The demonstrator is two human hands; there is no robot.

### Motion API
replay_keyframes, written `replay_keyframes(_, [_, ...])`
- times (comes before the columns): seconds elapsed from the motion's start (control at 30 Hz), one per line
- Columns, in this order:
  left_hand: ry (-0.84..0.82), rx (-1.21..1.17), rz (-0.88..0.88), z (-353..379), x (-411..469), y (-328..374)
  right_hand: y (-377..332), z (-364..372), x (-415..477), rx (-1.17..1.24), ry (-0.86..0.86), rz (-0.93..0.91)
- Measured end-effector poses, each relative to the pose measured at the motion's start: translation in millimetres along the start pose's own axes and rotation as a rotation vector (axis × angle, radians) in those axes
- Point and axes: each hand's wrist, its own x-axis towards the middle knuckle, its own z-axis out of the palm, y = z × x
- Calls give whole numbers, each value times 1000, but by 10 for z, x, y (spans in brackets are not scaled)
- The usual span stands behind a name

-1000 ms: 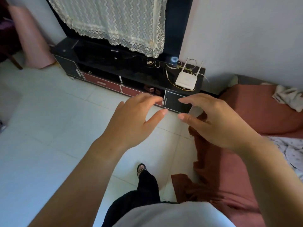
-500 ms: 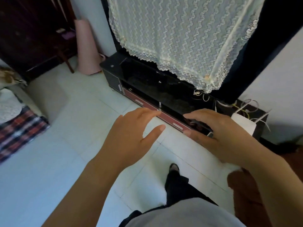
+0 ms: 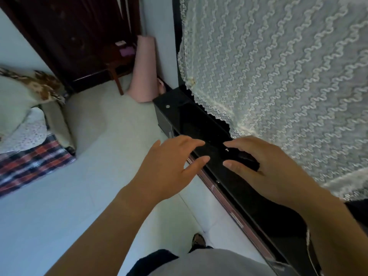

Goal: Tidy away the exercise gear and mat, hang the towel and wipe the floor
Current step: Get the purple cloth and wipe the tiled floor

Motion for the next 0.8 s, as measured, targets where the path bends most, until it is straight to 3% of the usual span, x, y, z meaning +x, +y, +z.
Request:
replay_keyframes(0.2, [113, -34, -156, -413, 733, -733, -82, 67, 1465, 32, -98, -142])
replay_keyframes(0.8, [220, -49, -208, -2210, 3422, -3787, -738, 676, 5983, 59, -119, -237])
